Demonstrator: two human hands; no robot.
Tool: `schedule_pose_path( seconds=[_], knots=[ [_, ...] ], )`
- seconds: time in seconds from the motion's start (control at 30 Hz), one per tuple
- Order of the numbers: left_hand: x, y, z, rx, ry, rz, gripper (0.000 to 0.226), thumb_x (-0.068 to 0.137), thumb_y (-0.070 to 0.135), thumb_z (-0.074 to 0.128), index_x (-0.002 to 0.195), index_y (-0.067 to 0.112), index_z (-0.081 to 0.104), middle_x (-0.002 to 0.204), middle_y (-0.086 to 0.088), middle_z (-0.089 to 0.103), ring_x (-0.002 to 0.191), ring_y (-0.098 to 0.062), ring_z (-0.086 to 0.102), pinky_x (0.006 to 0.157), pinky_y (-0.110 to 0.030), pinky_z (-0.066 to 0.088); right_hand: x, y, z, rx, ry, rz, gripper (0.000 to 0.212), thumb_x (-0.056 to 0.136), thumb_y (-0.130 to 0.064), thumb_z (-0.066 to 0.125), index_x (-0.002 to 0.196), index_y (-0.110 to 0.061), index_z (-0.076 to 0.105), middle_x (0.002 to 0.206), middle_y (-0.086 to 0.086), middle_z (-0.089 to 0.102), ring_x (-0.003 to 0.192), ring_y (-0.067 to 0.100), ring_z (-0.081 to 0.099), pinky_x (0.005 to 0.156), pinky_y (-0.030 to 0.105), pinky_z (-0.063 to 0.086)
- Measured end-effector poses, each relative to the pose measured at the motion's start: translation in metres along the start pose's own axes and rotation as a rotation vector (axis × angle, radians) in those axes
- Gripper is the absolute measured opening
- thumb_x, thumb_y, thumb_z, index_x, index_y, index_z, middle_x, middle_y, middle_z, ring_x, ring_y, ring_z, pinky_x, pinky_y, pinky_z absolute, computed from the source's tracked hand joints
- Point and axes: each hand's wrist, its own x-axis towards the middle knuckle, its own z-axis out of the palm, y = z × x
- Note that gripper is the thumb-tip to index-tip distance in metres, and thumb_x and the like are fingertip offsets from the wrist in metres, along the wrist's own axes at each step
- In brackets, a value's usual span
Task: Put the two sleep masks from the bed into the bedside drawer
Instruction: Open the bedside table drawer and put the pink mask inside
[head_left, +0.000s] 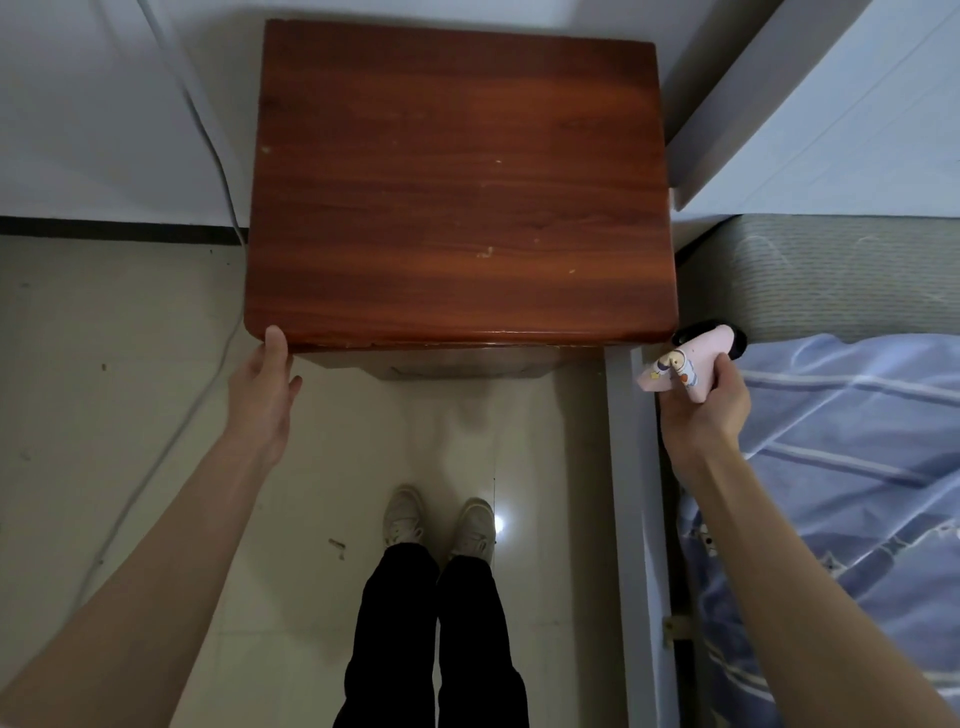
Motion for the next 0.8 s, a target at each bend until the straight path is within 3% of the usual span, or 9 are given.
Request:
schedule_pose_path(
  seconds=[0.17,0.37,0.53,0.7,0.8],
  knots=[
    [-0.004,-0.002,0.008,-0.131,0.060,0.009,0.032,0.092,0.037,0.046,0.115,0.016,0.052,0.128,0.001,0.052,0.120,-0.012,0.048,0.109,-0.036,0.031,0.012,0.008,0.004,-0.170,-0.034,-0.045,0.012,0.091,-0.012,0.043,0.088,-0.013,0.055,0.074,-0.006,0.053,0.064,0.004,0.054,0.061,0.008,0.045],
    [-0.002,0.000,0.007,-0.129,0.069,0.004,0.039,0.092,0.036,0.046,0.123,0.012,0.048,0.129,-0.004,0.051,0.123,-0.019,0.047,0.106,-0.038,0.034,0.017,0.013,0.007,-0.064,-0.050,0.015,0.018,0.093,-0.019,0.040,0.082,-0.018,0.055,0.070,-0.006,0.064,0.058,-0.002,0.063,0.054,0.012,0.050],
    [0.000,-0.002,-0.001,-0.072,0.087,-0.014,0.047,0.086,0.044,0.053,0.119,0.009,0.052,0.121,-0.005,0.056,0.117,-0.021,0.053,0.103,-0.037,0.039,0.013,0.015,0.002,-0.134,-0.076,-0.003,0.016,0.093,-0.025,0.039,0.085,-0.023,0.053,0.086,-0.004,0.061,0.081,0.006,0.060,0.069,0.017,0.050],
    [-0.006,-0.007,-0.002,0.032,0.204,-0.042,0.048,0.070,0.062,0.062,0.076,0.015,0.062,0.099,-0.009,0.065,0.097,-0.019,0.062,0.093,-0.031,0.047,-0.001,0.024,-0.018,-0.255,-0.062,-0.033,0.013,0.093,-0.028,0.038,0.086,-0.028,0.049,0.085,-0.004,0.057,0.080,0.007,0.056,0.071,0.020,0.046],
    [-0.011,-0.011,-0.001,0.049,0.269,-0.074,0.047,0.068,0.064,0.063,0.071,0.017,0.063,0.091,-0.005,0.066,0.089,-0.016,0.063,0.091,-0.028,0.047,-0.010,0.030,-0.032,-0.293,-0.061,-0.037,0.012,0.093,-0.031,0.037,0.088,-0.031,0.048,0.086,-0.004,0.056,0.082,0.009,0.055,0.075,0.022,0.046]
  ],
)
